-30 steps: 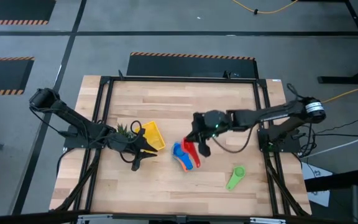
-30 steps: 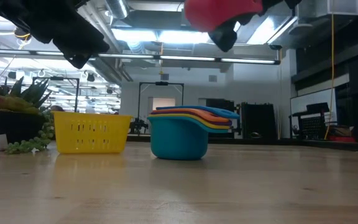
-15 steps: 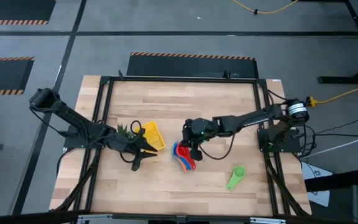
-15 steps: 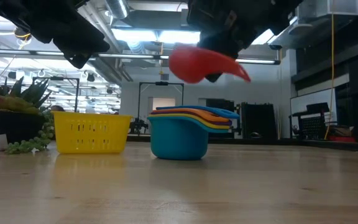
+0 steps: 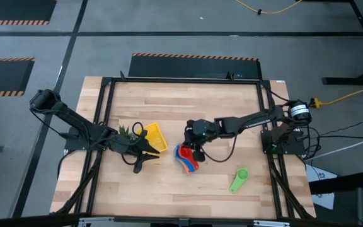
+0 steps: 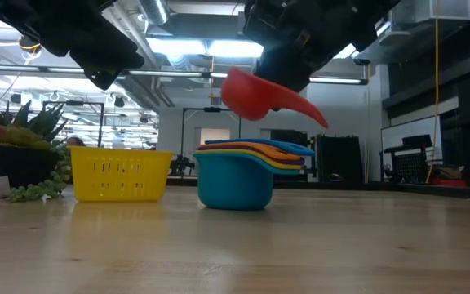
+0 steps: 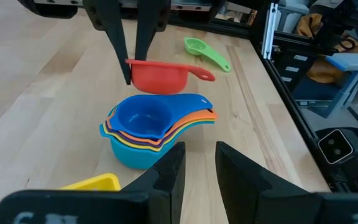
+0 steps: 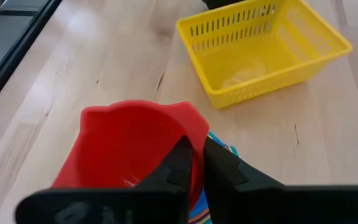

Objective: Nest measuring cups in basket
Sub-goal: Stack the red measuring cup on top of the blue measuring cup, then stack the green measuring cup on top of the red measuring cup

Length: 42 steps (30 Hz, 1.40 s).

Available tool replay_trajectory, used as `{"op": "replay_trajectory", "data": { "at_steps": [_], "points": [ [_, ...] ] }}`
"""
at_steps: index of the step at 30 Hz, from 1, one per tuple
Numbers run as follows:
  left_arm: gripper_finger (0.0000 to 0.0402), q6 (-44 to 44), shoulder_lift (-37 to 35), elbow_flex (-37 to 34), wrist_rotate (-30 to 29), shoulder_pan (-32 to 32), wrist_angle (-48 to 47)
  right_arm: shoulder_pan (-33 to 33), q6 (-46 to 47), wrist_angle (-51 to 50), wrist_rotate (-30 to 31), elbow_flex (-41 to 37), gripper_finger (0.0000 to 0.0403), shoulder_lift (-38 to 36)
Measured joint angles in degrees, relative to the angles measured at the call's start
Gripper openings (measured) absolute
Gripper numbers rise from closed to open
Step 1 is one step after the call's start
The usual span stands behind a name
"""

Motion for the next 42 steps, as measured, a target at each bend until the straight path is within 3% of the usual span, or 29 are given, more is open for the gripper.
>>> {"op": "replay_trajectory", "data": {
  "at_steps": [14,26,33,42],
  "points": [
    [0.0082,0.0,0.0,0.0,0.0,0.0,0.0,-0.1,0.0,0.1,1.0,0.0,0.0126,0.0],
    [0.0082,0.0,0.0,0.0,0.0,0.0,0.0,-0.1,0.0,-3.8,-0.9,0.0,0.0131,-3.0],
    [0.0082,-0.1,0.0,0.0,0.0,0.0,0.0,0.0,0.7,-16.4,-9.5,0.0,0.0131,-11.8],
    [0.0082,0.0,0.0,0.0,0.0,0.0,-0.2,2.7,12.9,-37.2,-15.1,0.0,0.0131,-20.8]
  ]
}}
